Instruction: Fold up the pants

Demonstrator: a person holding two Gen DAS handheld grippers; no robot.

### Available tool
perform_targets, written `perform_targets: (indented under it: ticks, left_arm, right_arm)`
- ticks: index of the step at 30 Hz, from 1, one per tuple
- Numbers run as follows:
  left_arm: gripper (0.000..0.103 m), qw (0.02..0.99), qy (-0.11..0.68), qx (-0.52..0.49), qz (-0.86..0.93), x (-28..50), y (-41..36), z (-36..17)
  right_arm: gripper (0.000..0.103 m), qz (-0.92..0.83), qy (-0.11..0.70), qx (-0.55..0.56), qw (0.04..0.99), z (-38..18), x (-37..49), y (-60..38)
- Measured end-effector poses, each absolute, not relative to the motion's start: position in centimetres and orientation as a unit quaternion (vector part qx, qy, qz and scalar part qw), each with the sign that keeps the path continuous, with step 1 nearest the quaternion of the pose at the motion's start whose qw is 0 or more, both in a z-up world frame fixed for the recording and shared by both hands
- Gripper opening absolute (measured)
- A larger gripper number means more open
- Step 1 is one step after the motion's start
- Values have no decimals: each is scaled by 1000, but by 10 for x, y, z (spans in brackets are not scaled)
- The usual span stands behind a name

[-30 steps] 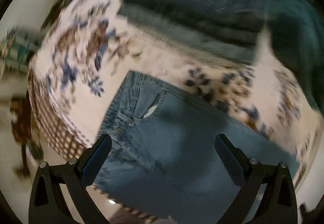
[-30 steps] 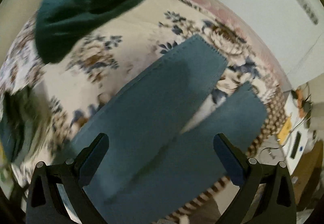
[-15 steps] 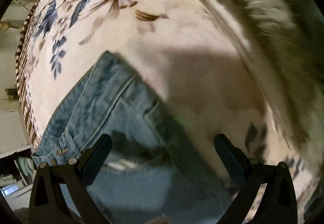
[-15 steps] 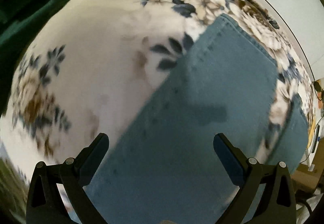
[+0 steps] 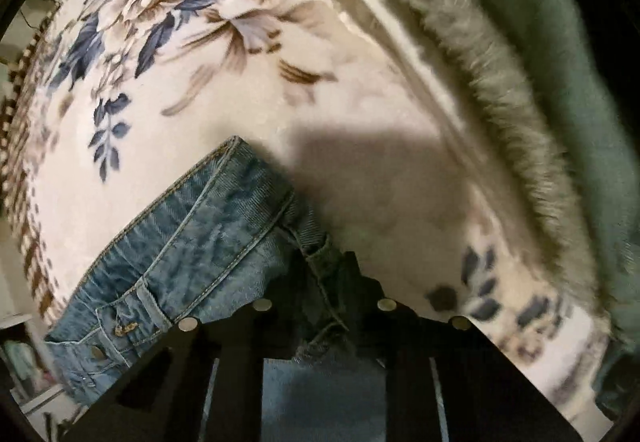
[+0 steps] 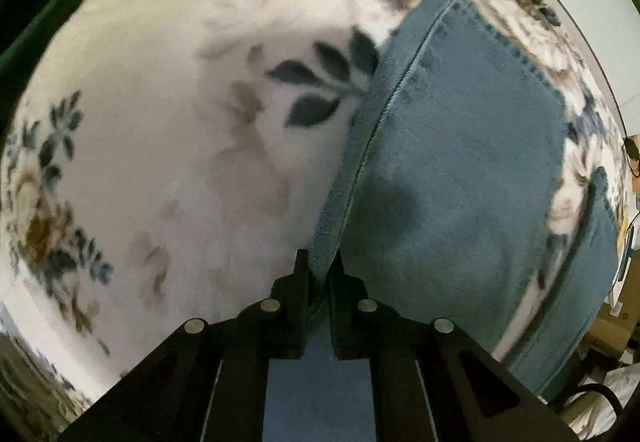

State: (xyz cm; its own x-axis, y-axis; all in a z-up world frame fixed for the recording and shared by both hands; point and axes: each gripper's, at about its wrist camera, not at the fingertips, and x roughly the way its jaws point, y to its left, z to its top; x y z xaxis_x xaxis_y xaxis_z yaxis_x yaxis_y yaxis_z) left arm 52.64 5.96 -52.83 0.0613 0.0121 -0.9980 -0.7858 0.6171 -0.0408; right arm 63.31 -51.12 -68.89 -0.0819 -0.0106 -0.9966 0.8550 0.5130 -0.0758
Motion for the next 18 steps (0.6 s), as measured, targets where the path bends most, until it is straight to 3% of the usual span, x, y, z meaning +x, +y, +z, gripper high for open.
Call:
perform_targets:
  ticks: [10,18]
  left_arm:
    - [12,727,534,-380,205,419,52,-401]
    - [13,748,491,-405,186,303,98,-396]
  right_arm:
    - [7,-311,583,344,667,-573,543,-489]
    - [7,-258,566,361,695,-523,410,-543]
